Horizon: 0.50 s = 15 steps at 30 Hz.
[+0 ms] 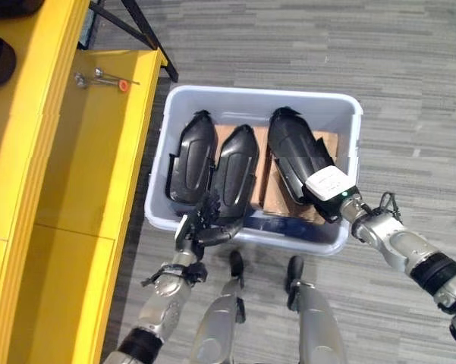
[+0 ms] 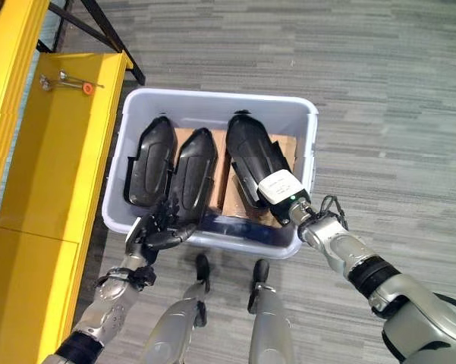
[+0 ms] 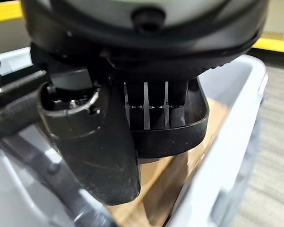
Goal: Move parts from the plastic box to the shelf.
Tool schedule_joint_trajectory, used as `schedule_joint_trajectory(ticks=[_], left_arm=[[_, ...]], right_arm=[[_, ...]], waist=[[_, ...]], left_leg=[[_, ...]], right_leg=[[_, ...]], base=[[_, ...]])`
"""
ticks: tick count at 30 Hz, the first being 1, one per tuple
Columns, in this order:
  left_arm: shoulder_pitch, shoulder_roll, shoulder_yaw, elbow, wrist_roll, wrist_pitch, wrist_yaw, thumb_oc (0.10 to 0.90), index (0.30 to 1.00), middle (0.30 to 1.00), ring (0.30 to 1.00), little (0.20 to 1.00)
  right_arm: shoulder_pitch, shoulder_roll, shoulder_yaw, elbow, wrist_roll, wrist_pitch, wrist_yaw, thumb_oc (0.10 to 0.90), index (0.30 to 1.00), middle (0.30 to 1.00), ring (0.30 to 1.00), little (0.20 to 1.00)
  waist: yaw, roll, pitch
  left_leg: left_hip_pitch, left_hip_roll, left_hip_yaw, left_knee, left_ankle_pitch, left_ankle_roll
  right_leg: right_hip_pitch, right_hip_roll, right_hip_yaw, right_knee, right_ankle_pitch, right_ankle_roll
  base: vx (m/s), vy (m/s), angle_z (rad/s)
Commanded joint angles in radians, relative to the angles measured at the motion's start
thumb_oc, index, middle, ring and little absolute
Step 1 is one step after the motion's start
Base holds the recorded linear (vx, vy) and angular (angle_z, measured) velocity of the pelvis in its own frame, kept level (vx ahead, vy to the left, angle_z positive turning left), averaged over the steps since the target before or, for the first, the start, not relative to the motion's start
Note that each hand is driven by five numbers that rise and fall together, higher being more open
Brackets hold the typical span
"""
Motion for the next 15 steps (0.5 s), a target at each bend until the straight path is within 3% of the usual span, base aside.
schedule_joint_trajectory(ticks=[1, 9, 15], left_arm=[[0.016, 0.048, -0.005, -0.053, -0.010, -0.049, -0.027, 0.900, 1.000, 1.000, 1.000, 1.000], [0.077, 0.049, 0.027, -0.026, 0.005, -0.027, -0.063, 0.900, 1.000, 1.000, 1.000, 1.000], [0.093, 0.038, 0.051, -0.015, 0.019, -0.021, -0.061, 0.900, 1.000, 1.000, 1.000, 1.000]], right_arm=[[-0.071, 0.020, -0.090, -0.078, 0.042, -0.008, -0.074, 0.400, 0.300, 0.300, 0.300, 0.300], [0.032, 0.023, -0.240, -0.248, 0.101, -0.045, -0.079, 0.400, 0.300, 0.300, 0.300, 0.300], [0.121, 0.059, -0.315, -0.312, 0.130, -0.062, -0.077, 0.400, 0.300, 0.300, 0.300, 0.300]], waist=[[0.017, -0.055, -0.091], [0.002, -0.087, -0.241], [-0.008, -0.096, -0.297]], left_leg=[[0.146, 0.067, -0.011, -0.031, -0.101, -0.080], [0.221, 0.058, -0.008, -0.036, -0.134, -0.072], [0.248, 0.052, 0.001, -0.036, -0.148, -0.060]], right_leg=[[0.179, -0.079, 0.042, -0.234, 0.072, 0.125], [0.291, -0.080, 0.038, -0.324, 0.109, 0.144], [0.313, -0.083, 0.050, -0.331, 0.116, 0.151]], base=[[0.04, 0.032, 0.01], [0.04, 0.042, -0.01], [0.01, 0.012, 0.00]])
